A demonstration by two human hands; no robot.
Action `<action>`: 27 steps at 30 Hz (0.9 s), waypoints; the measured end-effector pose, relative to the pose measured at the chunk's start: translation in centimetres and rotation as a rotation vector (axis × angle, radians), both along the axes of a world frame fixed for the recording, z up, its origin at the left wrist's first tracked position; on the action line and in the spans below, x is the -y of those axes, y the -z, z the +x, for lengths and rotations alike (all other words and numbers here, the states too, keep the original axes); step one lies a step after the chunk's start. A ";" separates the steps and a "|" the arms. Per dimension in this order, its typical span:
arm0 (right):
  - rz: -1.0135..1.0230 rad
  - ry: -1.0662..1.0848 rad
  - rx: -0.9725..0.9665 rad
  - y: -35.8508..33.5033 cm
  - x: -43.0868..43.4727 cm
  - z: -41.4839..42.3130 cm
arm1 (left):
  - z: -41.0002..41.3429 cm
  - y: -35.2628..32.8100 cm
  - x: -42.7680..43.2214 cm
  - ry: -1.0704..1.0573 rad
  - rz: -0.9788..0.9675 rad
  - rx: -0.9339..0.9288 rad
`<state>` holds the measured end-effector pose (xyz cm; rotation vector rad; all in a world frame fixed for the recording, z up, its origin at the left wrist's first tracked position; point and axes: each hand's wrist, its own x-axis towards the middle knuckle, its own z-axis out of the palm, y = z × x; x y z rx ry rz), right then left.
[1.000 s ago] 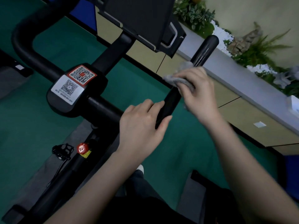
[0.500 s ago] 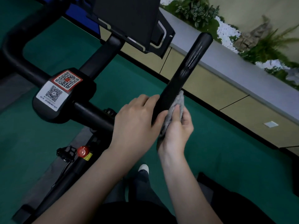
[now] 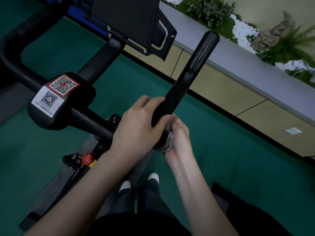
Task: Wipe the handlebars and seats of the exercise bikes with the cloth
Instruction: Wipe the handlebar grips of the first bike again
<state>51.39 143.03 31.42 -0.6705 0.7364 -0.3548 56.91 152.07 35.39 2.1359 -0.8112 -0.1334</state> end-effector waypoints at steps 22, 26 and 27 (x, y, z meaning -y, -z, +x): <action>-0.735 0.449 -0.160 -1.2 1.4 2.2 | 1.0 -0.6 3.4 -0.089 0.037 -0.044; -0.911 0.491 -0.167 -1.9 3.8 3.8 | 1.0 -0.4 3.4 -0.090 0.025 -0.048; -0.931 0.500 -0.165 -2.1 4.6 4.2 | 1.0 -0.4 3.4 -0.093 0.020 -0.054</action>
